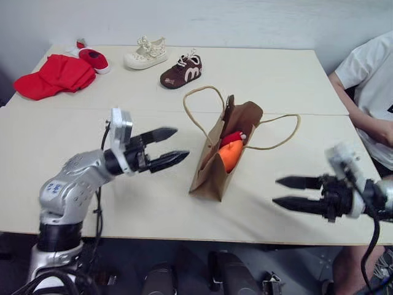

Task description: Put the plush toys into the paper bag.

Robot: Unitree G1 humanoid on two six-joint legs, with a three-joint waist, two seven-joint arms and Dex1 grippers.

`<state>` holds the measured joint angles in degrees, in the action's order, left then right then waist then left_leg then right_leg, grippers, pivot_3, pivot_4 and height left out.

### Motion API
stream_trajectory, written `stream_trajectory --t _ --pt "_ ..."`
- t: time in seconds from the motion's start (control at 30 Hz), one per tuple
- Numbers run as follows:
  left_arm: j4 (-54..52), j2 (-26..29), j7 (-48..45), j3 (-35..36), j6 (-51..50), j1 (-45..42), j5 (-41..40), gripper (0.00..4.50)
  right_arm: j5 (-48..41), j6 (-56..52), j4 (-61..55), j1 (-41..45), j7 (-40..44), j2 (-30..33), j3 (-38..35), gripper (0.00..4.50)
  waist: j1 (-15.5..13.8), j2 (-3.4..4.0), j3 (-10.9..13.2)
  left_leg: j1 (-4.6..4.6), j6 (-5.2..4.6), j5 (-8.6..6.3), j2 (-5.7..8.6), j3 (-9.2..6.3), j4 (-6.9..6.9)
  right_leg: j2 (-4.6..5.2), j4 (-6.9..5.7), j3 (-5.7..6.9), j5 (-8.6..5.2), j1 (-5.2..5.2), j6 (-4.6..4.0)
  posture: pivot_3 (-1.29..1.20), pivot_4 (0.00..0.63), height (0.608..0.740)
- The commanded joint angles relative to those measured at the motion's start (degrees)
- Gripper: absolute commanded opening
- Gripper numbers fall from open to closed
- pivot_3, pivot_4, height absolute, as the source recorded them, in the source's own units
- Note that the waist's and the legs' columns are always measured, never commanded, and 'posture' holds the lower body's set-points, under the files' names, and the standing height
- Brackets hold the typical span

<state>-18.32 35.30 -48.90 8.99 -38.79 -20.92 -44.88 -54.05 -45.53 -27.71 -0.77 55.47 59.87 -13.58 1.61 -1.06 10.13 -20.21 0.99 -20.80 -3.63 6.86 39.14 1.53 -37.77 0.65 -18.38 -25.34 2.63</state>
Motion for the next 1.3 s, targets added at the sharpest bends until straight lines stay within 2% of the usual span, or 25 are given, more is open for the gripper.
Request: stream_trajectory --t 0.03,0.17,0.23,0.43,0.8,0.83,0.9,1.0,1.17,1.3 --pt "-5.93 -0.32 0.87 0.28 0.09 2.57 -1.65 4.5 14.2 13.33 0.55 4.21 -4.81 -9.07 9.3 2.21 0.12 -0.06 -0.04 0.06 0.02 0.01 -0.01 0.0 0.0 -0.02 0.0 0.0 0.01 0.05 -0.01 0.0 0.15 0.74" --pt "-6.28 -1.75 2.96 -4.84 4.92 4.56 6.13 4.5 23.45 19.88 4.26 7.98 -6.59 -16.58 16.74 0.78 -0.3 0.08 0.02 0.04 0.04 0.02 0.06 0.03 -0.02 -0.02 -0.04 -0.04 0.01 -0.01 -0.02 0.0 0.15 0.74" --pt "-5.98 -3.52 3.88 -5.9 6.18 4.8 6.99 4.5 25.7 21.01 5.46 10.23 -7.72 -19.75 18.95 0.08 -0.23 0.06 0.01 0.01 0.03 0.02 0.06 0.04 0.0 -0.02 -0.02 -0.04 0.01 -0.03 -0.03 0.0 0.15 0.74" --pt "-7.25 -7.03 5.79 -8.97 7.28 5.45 8.58 4.5 30.48 22.24 7.81 15.04 -7.96 -26.04 24.81 0.03 -0.05 0.06 0.01 0.02 0.01 0.02 0.04 0.05 0.02 -0.01 -0.07 -0.03 0.0 -0.03 -0.05 0.0 0.15 0.74" --pt "-1.98 -15.8 13.06 -12.09 12.6 3.19 15.64 4.5 37.46 24.53 12.59 20.72 -9.98 -34.42 30.22 0.03 -0.07 0.06 0.01 0.02 -0.04 0.0 0.06 0.06 0.06 0.02 -0.11 -0.01 0.0 -0.03 -0.06 0.0 0.15 0.74" --pt "-1.1 -15.88 13.55 -12.73 13.86 3.3 17.59 4.2 36.8 23.72 11.96 20.63 -10.23 -34.95 29.63 0.0 -0.06 0.06 0.01 0.01 -0.04 0.0 0.06 0.06 0.06 0.01 -0.12 -0.01 0.0 -0.04 -0.06 0.0 0.15 0.74" --pt "0.1 -15.67 12.89 -12.71 15.52 3.46 18.81 3.88 35.12 22.79 9.38 19.25 -9.51 -34.22 27.82 0.0 -0.07 0.06 0.01 0.02 -0.03 0.0 0.05 0.06 0.06 0.01 -0.12 0.01 0.0 -0.04 -0.06 0.0 0.15 0.74" --pt "1.88 -14.8 10.75 -12.05 16.72 2.74 18.81 2.99 33.47 22.11 6.57 16.9 -7.73 -31.59 25.56 0.0 -0.18 0.06 0.01 0.02 -0.03 0.0 0.04 0.06 0.06 0.03 -0.14 0.03 0.0 -0.05 -0.06 0.0 0.15 0.74" --pt "8.78 -12.0 2.69 -10.88 19.11 -1.83 17.16 1.36 27.33 18.46 0.32 10.62 -5.64 -23.94 15.76 0.0 -0.52 0.04 0.0 0.0 -0.06 0.0 0.08 0.06 0.08 0.06 -0.12 0.06 0.0 -0.03 -0.06 0.0 0.15 0.74" --pt "15.09 -11.09 -7.33 -9.97 21.41 -5.65 14.1 0.09 22.24 16.71 -3.77 4.64 -3.49 -18.85 6.72 0.0 -0.66 0.04 -0.01 0.01 -0.06 0.0 0.08 0.06 0.08 0.02 -0.14 0.08 0.0 -0.02 -0.06 0.0 0.15 0.74"
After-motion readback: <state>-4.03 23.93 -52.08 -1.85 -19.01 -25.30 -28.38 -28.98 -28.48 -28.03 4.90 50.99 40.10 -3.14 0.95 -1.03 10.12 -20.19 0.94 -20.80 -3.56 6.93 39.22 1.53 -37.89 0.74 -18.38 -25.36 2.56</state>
